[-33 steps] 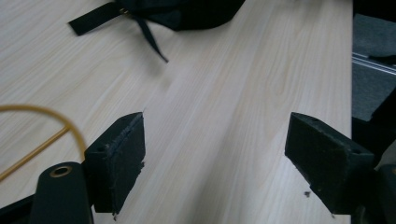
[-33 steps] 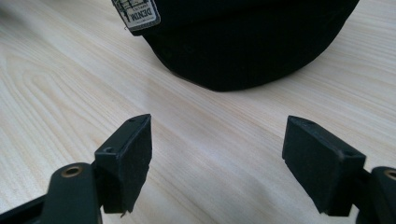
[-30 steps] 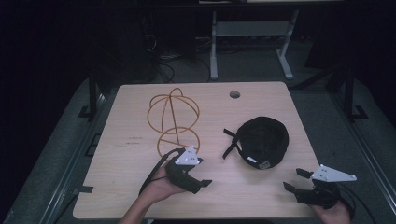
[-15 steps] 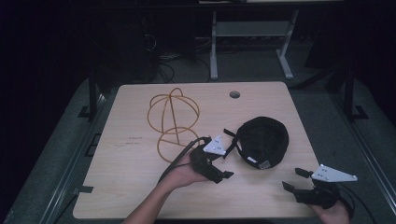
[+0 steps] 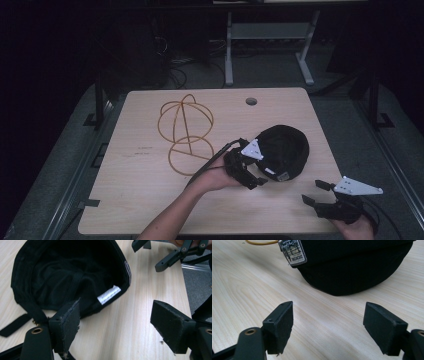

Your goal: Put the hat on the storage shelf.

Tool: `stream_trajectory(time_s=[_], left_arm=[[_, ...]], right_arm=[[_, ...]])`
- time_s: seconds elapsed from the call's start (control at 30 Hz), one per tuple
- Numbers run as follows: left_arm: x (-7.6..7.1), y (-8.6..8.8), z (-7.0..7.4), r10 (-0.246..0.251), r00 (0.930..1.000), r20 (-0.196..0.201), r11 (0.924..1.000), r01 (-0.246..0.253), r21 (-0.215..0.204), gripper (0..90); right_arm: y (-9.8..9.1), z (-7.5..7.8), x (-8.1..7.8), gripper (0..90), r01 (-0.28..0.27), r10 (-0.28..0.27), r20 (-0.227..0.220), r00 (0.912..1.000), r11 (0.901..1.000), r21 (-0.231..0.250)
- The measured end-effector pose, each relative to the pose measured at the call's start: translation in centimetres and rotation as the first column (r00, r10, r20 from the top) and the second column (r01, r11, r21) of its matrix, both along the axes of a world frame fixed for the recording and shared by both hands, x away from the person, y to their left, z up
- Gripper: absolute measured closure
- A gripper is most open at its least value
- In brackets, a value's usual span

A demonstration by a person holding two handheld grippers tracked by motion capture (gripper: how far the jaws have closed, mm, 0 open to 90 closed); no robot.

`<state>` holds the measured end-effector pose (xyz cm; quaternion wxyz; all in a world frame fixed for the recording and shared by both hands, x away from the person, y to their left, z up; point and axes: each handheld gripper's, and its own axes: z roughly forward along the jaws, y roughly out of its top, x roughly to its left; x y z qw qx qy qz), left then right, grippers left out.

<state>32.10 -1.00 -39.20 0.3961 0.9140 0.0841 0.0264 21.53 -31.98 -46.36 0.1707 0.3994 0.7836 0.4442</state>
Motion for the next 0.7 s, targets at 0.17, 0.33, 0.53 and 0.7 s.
stream_trajectory(time_s=[0.17, 0.33, 0.53, 0.7], left_arm=[[0.4, -1.3, -0.1, -0.033, 0.9995, -0.005, 0.9994, 0.033, 0.013, 23.1], [0.6, -2.5, -0.5, -0.059, 0.9983, 0.002, 0.9979, 0.059, 0.028, 22.4], [1.1, -3.8, -1.4, -0.088, 0.9960, -0.011, 0.9935, 0.089, 0.072, 23.1], [1.2, -4.4, -1.7, -0.089, 0.9960, -0.008, 0.9915, 0.090, 0.095, 24.4]], right_arm=[[0.0, 0.0, 0.0, 21.8, 0.007, -0.007, 0.003, 1.0000, 1.0000, 0.002], [-0.1, 0.0, 0.0, 20.8, 0.011, -0.011, 0.003, 0.9999, 0.9999, 0.006], [-0.2, 0.0, 0.0, 20.3, 0.015, -0.015, -0.003, 0.9999, 0.9998, 0.013], [-0.1, -0.1, 0.1, 20.3, 0.009, -0.009, -0.001, 1.0000, 0.9999, 0.009]])
